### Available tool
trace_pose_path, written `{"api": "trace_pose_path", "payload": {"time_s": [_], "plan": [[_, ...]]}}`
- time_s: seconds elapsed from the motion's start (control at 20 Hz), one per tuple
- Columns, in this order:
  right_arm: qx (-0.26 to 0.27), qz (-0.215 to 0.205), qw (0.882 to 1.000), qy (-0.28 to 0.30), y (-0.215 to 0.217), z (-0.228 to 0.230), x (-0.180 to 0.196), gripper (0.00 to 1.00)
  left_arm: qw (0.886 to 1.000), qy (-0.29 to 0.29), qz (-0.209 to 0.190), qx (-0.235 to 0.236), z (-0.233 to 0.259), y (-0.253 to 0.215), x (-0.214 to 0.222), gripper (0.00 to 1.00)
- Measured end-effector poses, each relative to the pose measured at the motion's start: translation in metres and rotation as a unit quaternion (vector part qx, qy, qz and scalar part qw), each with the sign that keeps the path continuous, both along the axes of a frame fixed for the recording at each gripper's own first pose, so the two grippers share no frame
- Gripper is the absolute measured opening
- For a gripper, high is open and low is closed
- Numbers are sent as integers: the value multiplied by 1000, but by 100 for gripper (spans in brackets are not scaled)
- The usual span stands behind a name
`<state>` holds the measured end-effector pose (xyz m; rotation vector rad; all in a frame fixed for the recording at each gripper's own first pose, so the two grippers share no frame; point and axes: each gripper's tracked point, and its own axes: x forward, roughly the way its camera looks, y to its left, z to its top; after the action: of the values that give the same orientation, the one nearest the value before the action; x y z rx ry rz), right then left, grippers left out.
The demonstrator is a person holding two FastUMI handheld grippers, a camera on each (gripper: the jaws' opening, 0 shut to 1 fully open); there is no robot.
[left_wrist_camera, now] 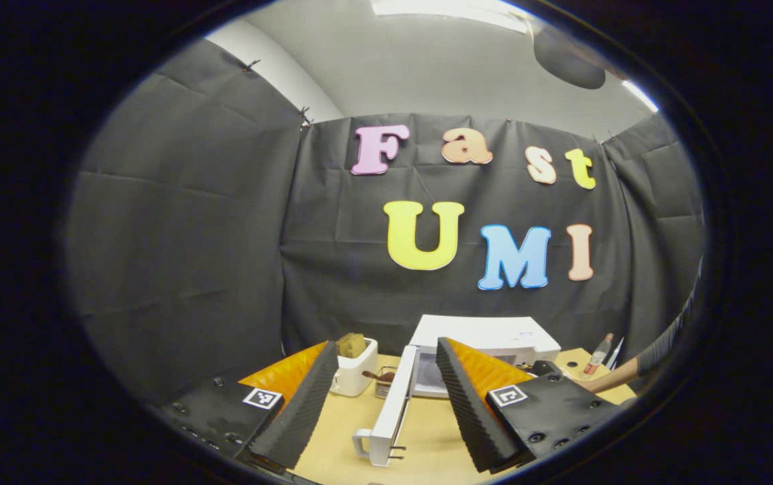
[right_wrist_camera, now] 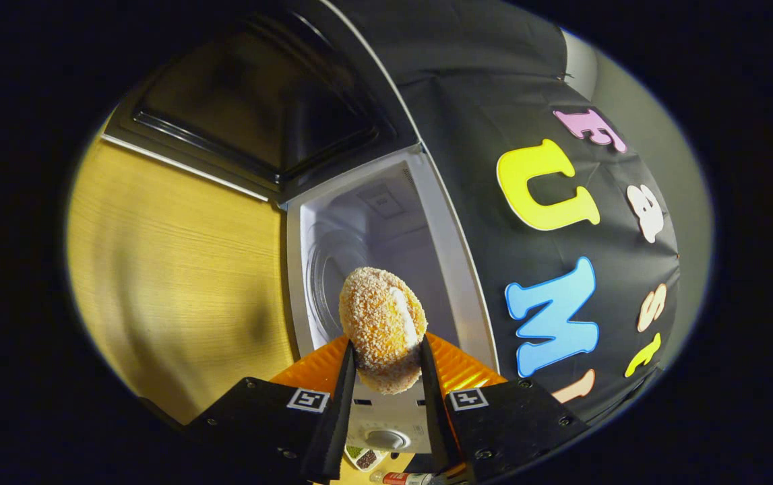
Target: Open the microwave oven with the left hand, put the food in, and close the microwave oven.
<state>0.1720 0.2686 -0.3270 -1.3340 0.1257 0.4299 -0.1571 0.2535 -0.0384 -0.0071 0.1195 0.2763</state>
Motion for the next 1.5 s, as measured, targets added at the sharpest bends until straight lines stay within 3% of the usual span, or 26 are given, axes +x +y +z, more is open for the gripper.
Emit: {"api": "trace_pose_path", "payload": {"time_s": [0.15,0.65,0.7,0.75,0.9,1.25,1.5], "plan": [[-13,-9,1000,-4,8,-15,27,50,1000,7,17,5,-4,12,-1,94],[-69,17,997,-41,36,-38,95,50,999,31,43,8,-13,31,-7,94],[-74,6,997,-37,32,-43,99,52,999,32,43,8,-13,31,-7,96],[-72,-1,997,-28,29,-45,97,60,999,31,44,9,-12,31,-7,96],[-50,-4,999,-1,30,-54,90,92,999,28,43,8,-12,31,-4,95],[37,-11,998,57,26,-42,49,93,1000,19,20,-3,-11,16,17,97],[152,-27,981,115,12,-19,-5,93,1000,15,-17,-9,-16,-9,41,96]]}}
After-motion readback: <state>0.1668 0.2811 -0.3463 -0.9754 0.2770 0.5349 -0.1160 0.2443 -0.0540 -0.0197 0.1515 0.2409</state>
